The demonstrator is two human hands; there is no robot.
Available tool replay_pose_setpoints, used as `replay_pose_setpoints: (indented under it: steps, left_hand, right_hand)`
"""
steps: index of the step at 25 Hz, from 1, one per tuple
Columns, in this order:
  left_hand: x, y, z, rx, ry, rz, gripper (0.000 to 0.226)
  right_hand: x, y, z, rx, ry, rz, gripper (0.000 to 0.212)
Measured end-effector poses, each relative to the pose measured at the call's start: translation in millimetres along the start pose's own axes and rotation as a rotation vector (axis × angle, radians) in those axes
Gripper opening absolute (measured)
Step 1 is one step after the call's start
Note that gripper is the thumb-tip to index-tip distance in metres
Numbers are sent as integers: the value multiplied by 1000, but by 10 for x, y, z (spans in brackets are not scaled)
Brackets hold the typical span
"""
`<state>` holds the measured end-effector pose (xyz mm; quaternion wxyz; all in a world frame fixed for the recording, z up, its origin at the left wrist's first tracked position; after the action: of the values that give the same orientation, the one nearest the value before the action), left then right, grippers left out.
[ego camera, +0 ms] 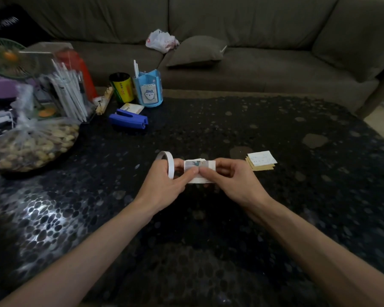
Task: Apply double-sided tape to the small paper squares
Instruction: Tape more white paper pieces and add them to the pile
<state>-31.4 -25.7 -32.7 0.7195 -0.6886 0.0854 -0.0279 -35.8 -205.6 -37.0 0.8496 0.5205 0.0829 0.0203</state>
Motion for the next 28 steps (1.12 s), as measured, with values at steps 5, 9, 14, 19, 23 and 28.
replay_pose_setpoints:
  steps: [5, 9, 14, 19, 23, 28]
  left_hand:
    - [-38, -22, -28, -128, -6, 18, 17]
    - [-49, -104, 1, -100, -26, -35, 16]
    - [-92, -138, -19, -150, 7, -31, 22]
    - [-91, -138, -17, -141, 7, -25, 22]
    - [-76, -155, 17, -119, -3, -31, 25]
    - [-63, -127, -6, -114, -7, -43, 24]
  right_hand:
    - [-2, 42, 1, -23, -49, 58, 17]
    - [-13, 71, -10, -11, -60, 45, 17]
    - [-24, 110, -3, 8, -94, 106, 16]
    - [-9, 125, -5, 19, -101, 114, 14]
    - [-10, 126, 7, 35, -90, 100, 15]
    - [-21, 149, 8, 14, -86, 121, 16]
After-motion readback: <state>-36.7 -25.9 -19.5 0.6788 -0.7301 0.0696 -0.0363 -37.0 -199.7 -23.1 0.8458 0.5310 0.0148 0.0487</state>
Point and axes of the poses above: each hand's wrist, its own x-axis towards the middle knuckle, its own z-axis out of the back of the hand, y = z × x, the point moved 5 cm from there along x, towards the middle knuckle, and after that the axes turned 15 degrees about -x, right-handed, at the moved point
